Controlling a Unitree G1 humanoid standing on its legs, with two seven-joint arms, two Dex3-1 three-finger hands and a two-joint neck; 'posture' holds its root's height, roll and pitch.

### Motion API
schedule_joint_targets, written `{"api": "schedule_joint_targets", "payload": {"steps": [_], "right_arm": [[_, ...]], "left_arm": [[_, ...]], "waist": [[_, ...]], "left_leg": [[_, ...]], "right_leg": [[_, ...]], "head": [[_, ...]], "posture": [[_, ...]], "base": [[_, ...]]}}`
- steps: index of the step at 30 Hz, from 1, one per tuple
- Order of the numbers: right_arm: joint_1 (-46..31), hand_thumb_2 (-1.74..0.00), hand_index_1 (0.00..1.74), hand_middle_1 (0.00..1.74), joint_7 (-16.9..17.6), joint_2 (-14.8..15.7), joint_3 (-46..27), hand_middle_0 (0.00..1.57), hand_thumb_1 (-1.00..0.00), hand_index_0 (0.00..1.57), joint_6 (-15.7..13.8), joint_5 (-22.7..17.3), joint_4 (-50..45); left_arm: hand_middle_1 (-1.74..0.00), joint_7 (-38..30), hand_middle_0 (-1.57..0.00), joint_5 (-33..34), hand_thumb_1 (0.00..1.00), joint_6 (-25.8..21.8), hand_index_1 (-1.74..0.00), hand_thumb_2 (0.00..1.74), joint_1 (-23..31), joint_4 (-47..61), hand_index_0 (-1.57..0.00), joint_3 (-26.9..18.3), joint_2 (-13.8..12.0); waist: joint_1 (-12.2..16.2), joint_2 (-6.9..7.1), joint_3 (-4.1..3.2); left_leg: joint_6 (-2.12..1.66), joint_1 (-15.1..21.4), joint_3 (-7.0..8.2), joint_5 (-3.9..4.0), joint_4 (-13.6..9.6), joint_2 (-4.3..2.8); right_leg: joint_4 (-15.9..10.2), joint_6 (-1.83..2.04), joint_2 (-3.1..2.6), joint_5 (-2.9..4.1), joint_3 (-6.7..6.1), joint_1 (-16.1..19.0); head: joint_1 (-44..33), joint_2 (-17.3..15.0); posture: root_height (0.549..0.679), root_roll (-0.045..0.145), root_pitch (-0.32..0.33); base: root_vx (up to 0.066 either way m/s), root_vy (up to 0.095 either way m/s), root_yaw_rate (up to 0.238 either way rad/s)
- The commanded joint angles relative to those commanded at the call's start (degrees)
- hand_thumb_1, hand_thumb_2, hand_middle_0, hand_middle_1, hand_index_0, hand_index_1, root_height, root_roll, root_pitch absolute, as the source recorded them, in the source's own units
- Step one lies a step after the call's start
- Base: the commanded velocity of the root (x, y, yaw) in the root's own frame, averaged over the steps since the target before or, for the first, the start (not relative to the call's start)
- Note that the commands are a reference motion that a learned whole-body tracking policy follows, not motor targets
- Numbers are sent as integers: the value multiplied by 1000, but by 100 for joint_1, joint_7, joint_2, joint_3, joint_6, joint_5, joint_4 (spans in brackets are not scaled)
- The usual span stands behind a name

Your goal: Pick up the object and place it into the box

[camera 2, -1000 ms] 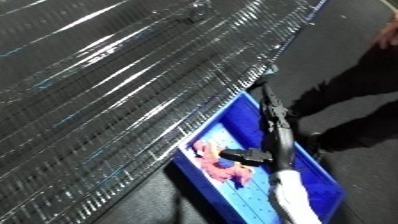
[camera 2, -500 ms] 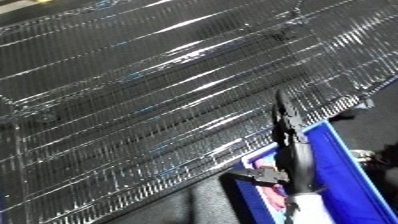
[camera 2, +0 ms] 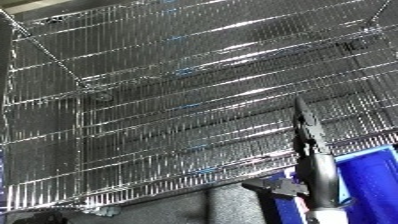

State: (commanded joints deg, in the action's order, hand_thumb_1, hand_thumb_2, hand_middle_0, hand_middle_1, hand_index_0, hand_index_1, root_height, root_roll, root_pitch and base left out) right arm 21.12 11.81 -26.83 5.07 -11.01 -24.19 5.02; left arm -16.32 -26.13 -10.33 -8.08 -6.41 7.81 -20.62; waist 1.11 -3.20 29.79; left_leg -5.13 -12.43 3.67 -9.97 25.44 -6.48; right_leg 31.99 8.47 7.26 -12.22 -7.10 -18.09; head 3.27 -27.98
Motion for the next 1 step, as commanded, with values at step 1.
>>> {"api": "schedule_joint_targets", "payload": {"steps": [1], "right_arm": [[14,0,0,0,-3,-3,22,0,0,0,6,16,4]], "left_arm": [[-1740,-3,-1570,3,1000,0,-1740,1740,-3,-1,-1570,0,-1]], "waist": [[-13,2,0]], "left_leg": [[1,1,-7,0,-3,1]], "right_leg": [[2,0,0,-5,4,2]], "head": [[-1,21]], "posture": [[656,54,-10]], "base": [[20,-14,56]]}}
